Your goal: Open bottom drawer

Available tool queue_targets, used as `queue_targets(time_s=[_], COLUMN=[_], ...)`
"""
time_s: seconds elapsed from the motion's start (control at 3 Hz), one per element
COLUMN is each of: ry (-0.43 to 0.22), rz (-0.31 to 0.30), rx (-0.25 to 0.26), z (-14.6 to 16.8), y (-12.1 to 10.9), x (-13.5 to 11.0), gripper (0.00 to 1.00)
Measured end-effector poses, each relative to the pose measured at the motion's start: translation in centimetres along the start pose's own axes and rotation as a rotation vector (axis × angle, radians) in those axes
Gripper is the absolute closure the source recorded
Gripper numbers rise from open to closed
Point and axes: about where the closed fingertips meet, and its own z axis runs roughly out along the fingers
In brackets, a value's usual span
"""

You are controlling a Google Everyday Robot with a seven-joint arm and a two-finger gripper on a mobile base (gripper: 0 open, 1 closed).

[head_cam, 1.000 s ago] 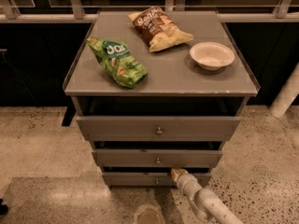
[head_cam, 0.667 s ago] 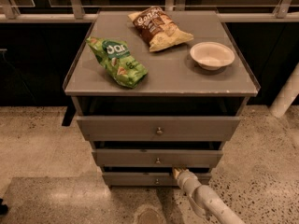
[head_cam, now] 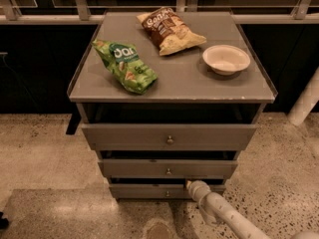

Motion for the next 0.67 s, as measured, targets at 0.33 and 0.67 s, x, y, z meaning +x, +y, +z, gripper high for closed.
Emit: queue_targets(time_s=[0.33,0.67], ry=[0.006,0.081], rz=[0.001,0.017], rx=[0.004,0.042], z=[-0.1,-1.5], y=[0.0,0.0], x=[-0.2,0.8], gripper=[1.0,1.0])
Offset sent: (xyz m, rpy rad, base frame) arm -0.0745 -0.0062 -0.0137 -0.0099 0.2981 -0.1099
